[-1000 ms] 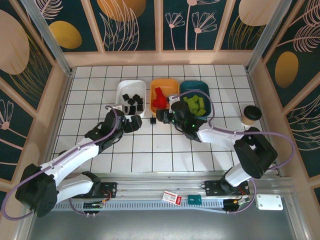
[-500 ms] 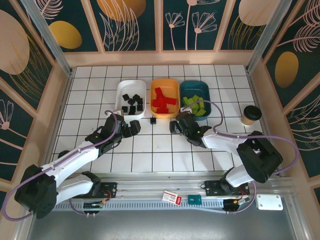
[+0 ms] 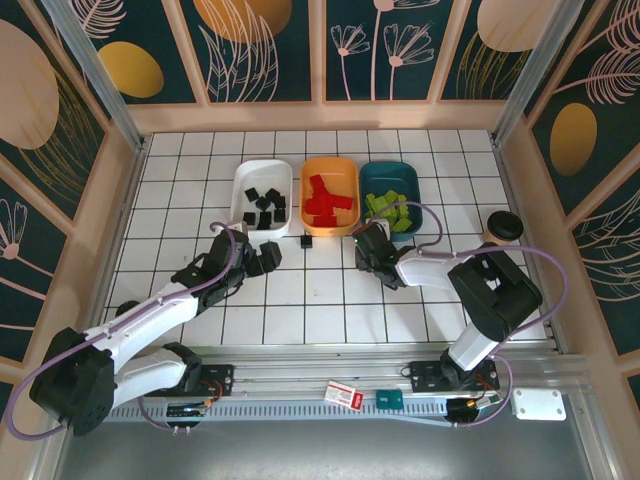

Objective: Sort the legos into containers by color
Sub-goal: Pick up the lego from the center of the table, then place the lego in the container.

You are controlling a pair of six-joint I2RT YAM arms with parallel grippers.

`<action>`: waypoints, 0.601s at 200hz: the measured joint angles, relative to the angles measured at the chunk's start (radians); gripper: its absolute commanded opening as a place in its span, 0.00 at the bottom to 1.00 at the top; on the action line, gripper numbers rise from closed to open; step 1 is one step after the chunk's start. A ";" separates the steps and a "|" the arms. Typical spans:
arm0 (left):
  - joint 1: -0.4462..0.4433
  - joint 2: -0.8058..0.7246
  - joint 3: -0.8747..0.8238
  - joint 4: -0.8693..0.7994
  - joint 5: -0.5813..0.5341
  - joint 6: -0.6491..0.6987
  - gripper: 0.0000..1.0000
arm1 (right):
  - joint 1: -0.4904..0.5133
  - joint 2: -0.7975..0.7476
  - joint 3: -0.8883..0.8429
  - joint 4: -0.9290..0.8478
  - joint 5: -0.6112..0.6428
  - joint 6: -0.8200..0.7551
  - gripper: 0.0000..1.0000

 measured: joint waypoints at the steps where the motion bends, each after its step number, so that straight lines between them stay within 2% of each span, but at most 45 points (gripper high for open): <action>1: 0.000 0.000 0.000 0.000 0.000 0.000 0.94 | 0.000 0.000 0.000 0.001 0.000 0.002 0.36; 34: 0.000 0.000 -0.002 -0.001 0.000 0.000 0.95 | 0.020 -0.034 -0.004 0.025 -0.025 -0.046 0.24; 78: 0.000 -0.003 -0.002 -0.002 -0.011 0.000 0.95 | 0.047 -0.188 0.029 0.050 -0.092 -0.082 0.23; 99: 0.000 -0.014 -0.002 -0.009 -0.014 0.000 0.95 | 0.019 -0.150 0.126 0.079 -0.111 -0.091 0.24; 120: 0.000 -0.031 -0.002 -0.016 -0.019 0.000 0.95 | -0.017 -0.035 0.259 0.121 -0.122 -0.101 0.26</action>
